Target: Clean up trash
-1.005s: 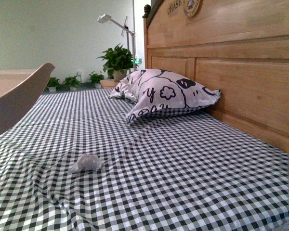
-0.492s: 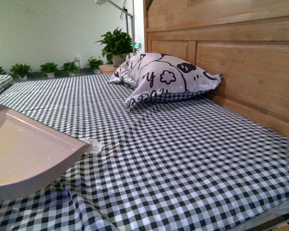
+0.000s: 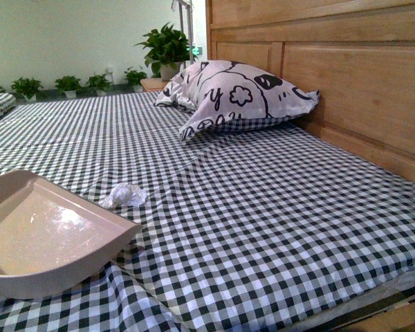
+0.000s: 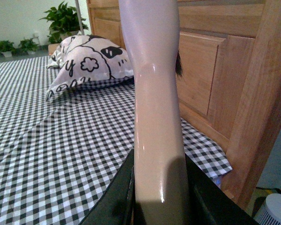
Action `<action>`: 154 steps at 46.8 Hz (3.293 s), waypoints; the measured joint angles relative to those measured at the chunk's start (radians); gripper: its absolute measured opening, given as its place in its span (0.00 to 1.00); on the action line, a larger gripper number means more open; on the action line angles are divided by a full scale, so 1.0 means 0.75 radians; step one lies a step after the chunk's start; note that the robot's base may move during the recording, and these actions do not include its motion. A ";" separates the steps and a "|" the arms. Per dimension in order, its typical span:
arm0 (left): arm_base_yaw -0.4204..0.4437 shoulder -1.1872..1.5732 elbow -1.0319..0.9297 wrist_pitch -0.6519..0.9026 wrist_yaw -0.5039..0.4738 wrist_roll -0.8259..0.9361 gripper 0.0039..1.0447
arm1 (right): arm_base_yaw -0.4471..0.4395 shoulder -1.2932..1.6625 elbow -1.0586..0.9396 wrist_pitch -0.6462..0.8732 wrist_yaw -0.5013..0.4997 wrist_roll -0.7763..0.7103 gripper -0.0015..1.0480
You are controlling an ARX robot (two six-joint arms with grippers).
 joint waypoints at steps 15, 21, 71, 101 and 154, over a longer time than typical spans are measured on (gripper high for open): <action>-0.030 0.091 0.114 -0.099 -0.023 0.005 0.25 | 0.000 0.000 0.000 0.000 0.000 0.001 0.20; -0.049 0.141 0.145 -0.098 -0.034 0.007 0.25 | 0.000 0.000 0.000 0.000 0.000 0.001 0.20; -0.055 0.269 0.315 -0.364 -0.103 0.070 0.25 | 0.000 0.000 0.000 0.000 0.000 0.000 0.20; -0.056 0.271 0.316 -0.364 -0.106 0.071 0.25 | 0.047 1.264 0.885 -0.175 -0.725 -0.252 0.20; -0.057 0.271 0.316 -0.364 -0.106 0.071 0.25 | 0.030 2.113 1.579 -0.473 -0.827 -0.344 0.20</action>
